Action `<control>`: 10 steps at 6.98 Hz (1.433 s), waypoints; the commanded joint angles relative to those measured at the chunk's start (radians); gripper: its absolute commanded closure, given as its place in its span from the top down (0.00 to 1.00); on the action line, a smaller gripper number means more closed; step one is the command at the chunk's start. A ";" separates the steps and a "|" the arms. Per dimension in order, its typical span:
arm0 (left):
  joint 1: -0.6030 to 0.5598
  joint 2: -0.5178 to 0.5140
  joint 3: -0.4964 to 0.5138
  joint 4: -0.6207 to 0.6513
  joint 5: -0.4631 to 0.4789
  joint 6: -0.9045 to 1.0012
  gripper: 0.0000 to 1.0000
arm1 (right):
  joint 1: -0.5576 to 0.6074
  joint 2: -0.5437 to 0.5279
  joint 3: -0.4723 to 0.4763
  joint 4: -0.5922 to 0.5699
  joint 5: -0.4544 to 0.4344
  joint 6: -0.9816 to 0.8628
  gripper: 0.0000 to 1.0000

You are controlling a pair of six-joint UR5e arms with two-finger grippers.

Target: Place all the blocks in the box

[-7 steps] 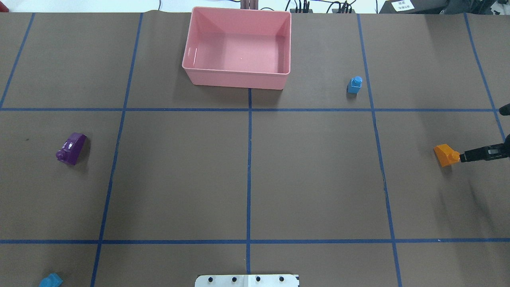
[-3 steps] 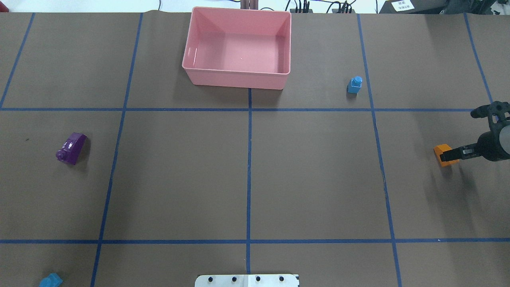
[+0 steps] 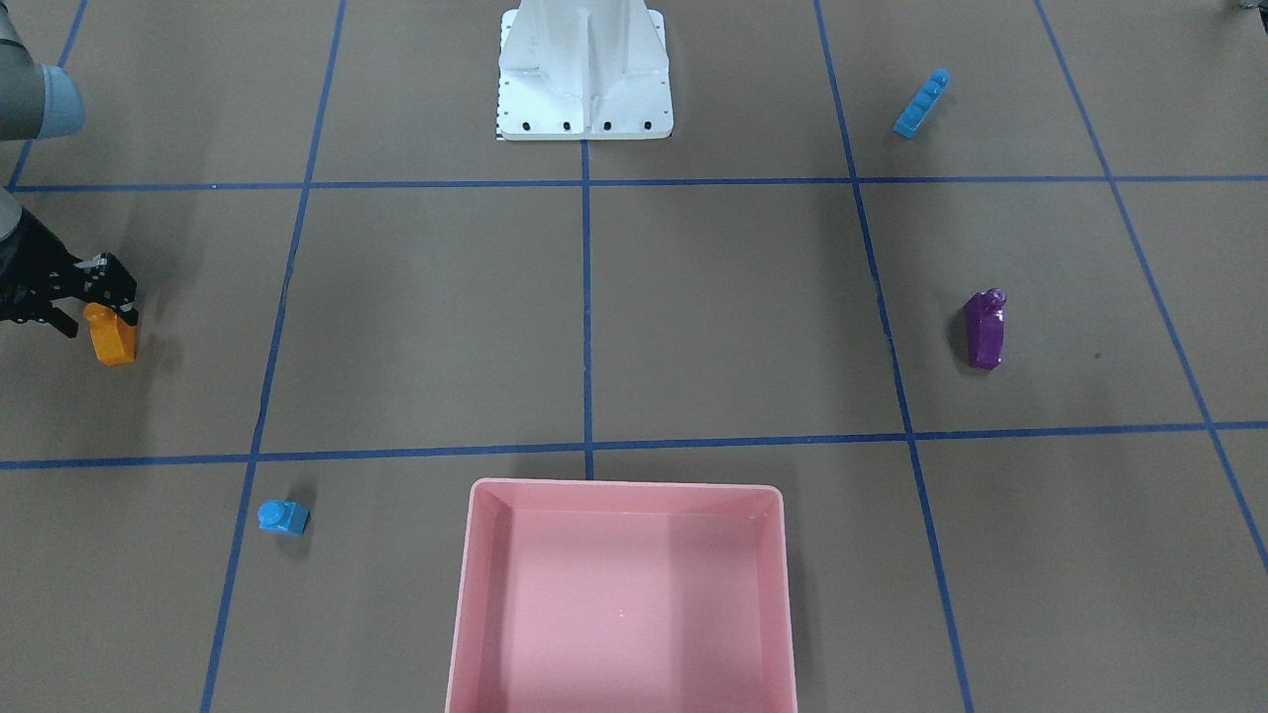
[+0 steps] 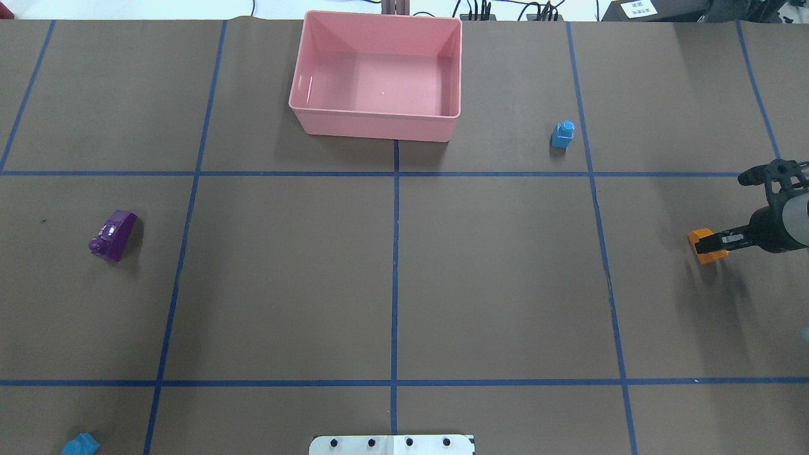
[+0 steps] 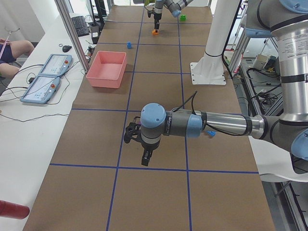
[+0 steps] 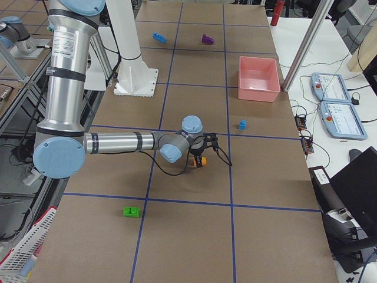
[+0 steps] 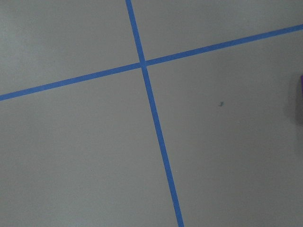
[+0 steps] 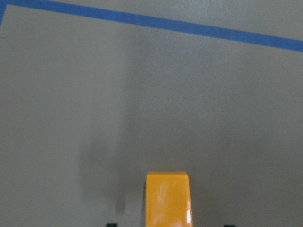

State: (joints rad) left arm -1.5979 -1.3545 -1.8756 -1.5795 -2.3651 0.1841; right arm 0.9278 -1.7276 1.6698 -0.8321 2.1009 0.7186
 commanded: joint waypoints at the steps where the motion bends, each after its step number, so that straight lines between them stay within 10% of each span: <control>1: 0.000 0.000 0.003 -0.002 0.000 0.000 1.00 | 0.002 -0.006 0.008 -0.002 -0.001 -0.001 0.00; 7: 0.000 0.002 0.003 -0.011 -0.029 0.000 1.00 | 0.048 0.168 0.216 -0.150 0.036 0.124 0.00; 10: 0.001 0.002 0.001 -0.011 -0.029 0.000 1.00 | 0.042 0.585 0.202 -0.673 0.036 0.165 0.00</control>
State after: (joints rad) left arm -1.5982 -1.3530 -1.8744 -1.5907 -2.3944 0.1845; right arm 0.9741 -1.3177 1.8851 -1.2896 2.1388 0.8752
